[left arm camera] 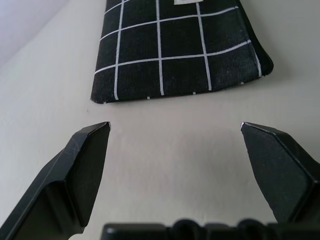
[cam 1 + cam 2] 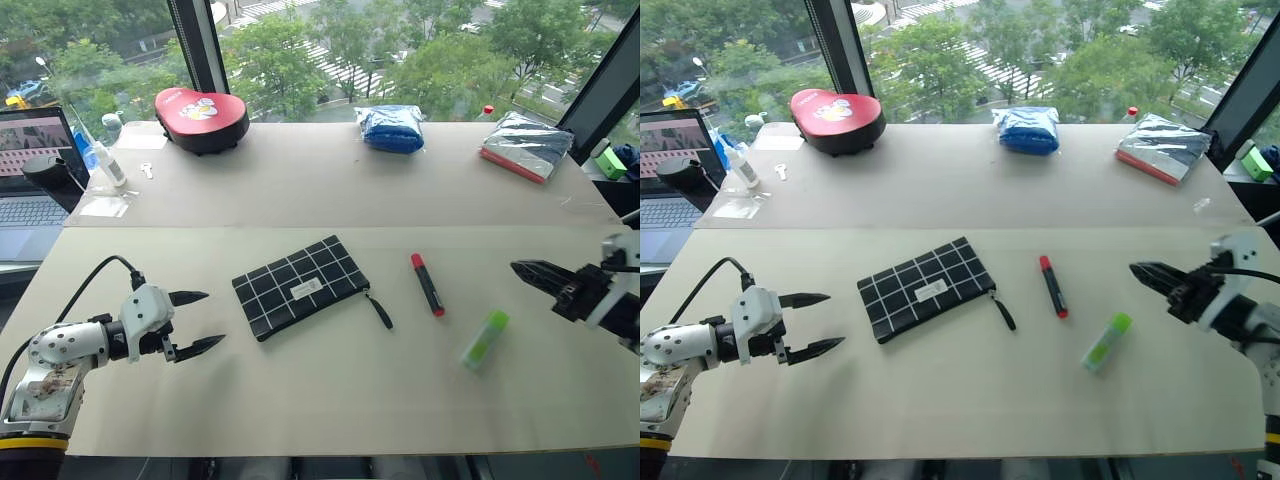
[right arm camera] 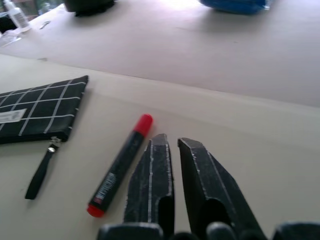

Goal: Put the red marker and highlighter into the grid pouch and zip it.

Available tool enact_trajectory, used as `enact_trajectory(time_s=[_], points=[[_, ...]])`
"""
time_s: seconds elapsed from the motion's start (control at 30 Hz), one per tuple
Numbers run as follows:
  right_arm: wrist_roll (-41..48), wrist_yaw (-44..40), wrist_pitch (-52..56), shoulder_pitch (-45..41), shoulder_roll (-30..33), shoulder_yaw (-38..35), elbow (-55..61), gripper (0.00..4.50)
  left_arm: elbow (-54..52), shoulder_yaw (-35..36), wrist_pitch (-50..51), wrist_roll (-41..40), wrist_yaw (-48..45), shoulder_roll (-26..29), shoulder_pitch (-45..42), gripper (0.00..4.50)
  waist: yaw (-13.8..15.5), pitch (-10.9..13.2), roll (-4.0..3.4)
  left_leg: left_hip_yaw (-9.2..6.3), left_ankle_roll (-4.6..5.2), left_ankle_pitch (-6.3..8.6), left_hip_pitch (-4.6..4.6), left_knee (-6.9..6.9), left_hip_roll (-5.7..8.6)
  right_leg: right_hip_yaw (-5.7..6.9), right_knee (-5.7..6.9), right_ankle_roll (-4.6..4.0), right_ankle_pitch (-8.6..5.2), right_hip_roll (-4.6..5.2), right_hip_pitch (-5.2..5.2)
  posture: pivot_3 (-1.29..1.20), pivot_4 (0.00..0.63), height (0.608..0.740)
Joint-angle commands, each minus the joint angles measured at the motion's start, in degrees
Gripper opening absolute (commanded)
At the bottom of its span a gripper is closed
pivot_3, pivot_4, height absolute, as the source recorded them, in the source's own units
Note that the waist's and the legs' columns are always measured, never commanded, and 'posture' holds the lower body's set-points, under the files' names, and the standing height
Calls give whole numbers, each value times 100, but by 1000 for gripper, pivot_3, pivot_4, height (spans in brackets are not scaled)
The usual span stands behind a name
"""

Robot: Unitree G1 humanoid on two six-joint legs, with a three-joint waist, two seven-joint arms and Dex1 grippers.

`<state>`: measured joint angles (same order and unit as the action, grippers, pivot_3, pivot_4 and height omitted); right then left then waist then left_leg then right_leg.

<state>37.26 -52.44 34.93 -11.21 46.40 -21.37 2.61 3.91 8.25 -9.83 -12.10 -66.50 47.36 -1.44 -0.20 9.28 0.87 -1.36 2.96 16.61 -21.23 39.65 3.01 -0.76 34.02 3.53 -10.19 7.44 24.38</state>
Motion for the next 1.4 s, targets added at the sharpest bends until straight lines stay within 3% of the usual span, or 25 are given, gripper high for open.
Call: enact_trajectory(time_s=[0.03, 0.27, 0.57, 1.1, 1.4], points=[[-209, 72, 10, -626, -238, 841, 442, 44, 108, -270, -861, 444, 40, 68, -209, 4500, -8, 0, 0, 0, 0, 0, -1, 0, 1, 0, 0, 0, 0, 0, 1, 0, 150, 740], [-1515, -42, -684, -1988, -1015, 2767, -48, 44, 412, -800, -1875, 1003, 323, -80, -545, 4500, -12, 0, 0, 0, -3, -2, -17, 1, 5, 4, 6, 0, 1, 0, 26, 0, 150, 740], [-2852, -38, -1408, -2554, -1500, 3868, -1055, 44, 238, -1091, -1955, 1264, 793, -196, -669, 4500, 52, -1, -1, -2, -23, -16, -61, 10, 14, 12, 13, -3, 12, 1, 67, 0, 150, 740], [-3978, -315, -1858, -2524, -1436, 4494, -1464, 44, -317, -1315, -1307, 1243, 979, -209, -823, 4500, 17, -2, 0, -2, -23, -16, -56, 11, 16, 18, 17, -3, 12, -4, 64, 0, 150, 740], [-3903, -411, -1724, -2539, -1558, 4336, -1348, 44, 409, -1681, -2188, 1900, 1563, -547, -980, 4500, 33, -3, -1, -2, -22, -16, -21, 9, 16, 19, 16, -3, 12, -4, 32, 0, 150, 740]])
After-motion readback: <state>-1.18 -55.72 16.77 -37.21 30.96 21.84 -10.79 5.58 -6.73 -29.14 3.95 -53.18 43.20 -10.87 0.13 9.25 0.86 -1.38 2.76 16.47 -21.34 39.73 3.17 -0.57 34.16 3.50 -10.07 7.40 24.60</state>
